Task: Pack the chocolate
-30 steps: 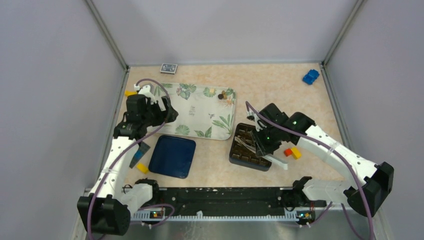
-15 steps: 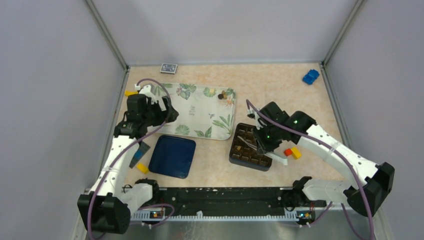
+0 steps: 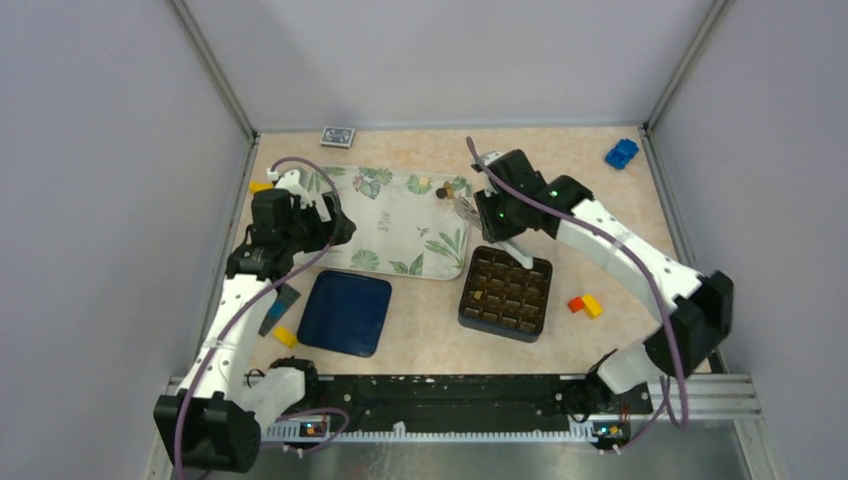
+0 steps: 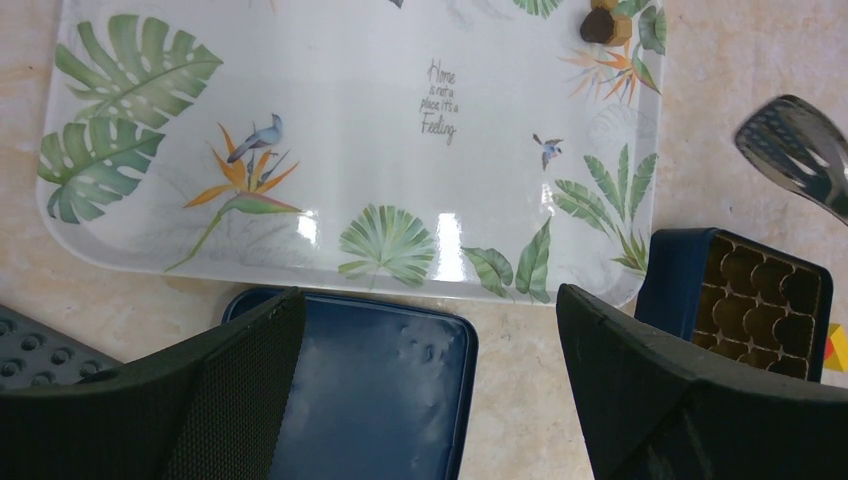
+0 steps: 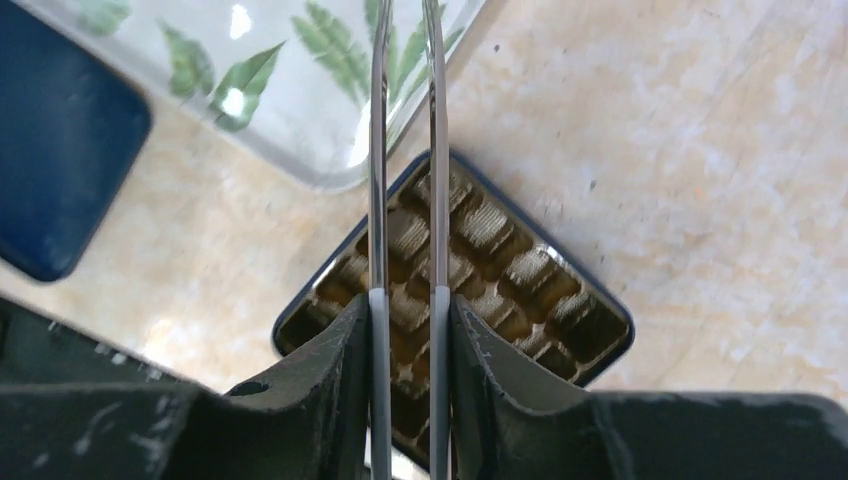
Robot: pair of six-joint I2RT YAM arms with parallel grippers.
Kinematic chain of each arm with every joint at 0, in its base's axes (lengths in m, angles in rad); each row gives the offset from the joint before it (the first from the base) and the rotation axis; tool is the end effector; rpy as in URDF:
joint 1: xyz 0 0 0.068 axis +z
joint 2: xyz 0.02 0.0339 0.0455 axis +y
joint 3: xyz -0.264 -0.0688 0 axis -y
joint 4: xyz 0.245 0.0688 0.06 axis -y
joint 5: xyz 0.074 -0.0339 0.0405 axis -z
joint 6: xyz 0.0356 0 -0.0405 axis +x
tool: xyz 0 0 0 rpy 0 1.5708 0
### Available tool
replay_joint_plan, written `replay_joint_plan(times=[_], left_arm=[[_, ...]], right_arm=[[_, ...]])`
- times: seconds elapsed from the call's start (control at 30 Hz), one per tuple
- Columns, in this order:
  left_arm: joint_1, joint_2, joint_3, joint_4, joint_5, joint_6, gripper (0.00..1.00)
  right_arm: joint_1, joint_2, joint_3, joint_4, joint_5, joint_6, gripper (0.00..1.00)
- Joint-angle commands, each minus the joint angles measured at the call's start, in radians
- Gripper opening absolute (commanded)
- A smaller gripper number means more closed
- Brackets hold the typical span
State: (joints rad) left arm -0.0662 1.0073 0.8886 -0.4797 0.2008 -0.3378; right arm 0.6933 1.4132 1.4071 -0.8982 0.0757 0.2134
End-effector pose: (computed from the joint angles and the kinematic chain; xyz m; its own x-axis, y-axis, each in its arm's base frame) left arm 0.2184 -0.0216 0.3059 -0.6063 -0.2853 -0.7423 0.0300 0.9246 -0.3798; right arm 0.2260 0.1843 0.3467 -0.7182 -0.3222 -0.6168 -0.4596 0.8851 0.0728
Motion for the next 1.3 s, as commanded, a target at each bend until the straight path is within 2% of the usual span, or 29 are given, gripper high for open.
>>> replay_joint_plan(times=[0.0, 0.23, 0.67, 1.0, 1.1, 1.27], left_arm=[[0.003, -0.032, 0.024, 0.012, -0.023, 0.014, 0.99], [0.003, -0.035, 0.023, 0.013, -0.027, 0.005, 0.99], [0.003, -0.031, 0.021, 0.014, -0.033, 0.009, 0.99], [0.003, -0.033, 0.02, 0.01, -0.041, 0.014, 0.99], [0.003, -0.033, 0.02, 0.01, -0.043, 0.016, 0.99], [0.003, -0.033, 0.021, 0.01, -0.041, 0.019, 0.99]], right_arm=[[-0.038, 0.165, 0.095, 0.128, 0.045, -0.01, 0.31], [-0.055, 0.328, 0.167, 0.18, 0.064, -0.018, 0.38], [-0.057, 0.49, 0.235, 0.229, 0.14, -0.025, 0.39], [-0.057, 0.562, 0.302, 0.242, 0.143, -0.026, 0.38], [-0.057, 0.566, 0.305, 0.242, 0.142, -0.026, 0.34], [-0.057, 0.506, 0.285, 0.225, 0.124, -0.026, 0.17]])
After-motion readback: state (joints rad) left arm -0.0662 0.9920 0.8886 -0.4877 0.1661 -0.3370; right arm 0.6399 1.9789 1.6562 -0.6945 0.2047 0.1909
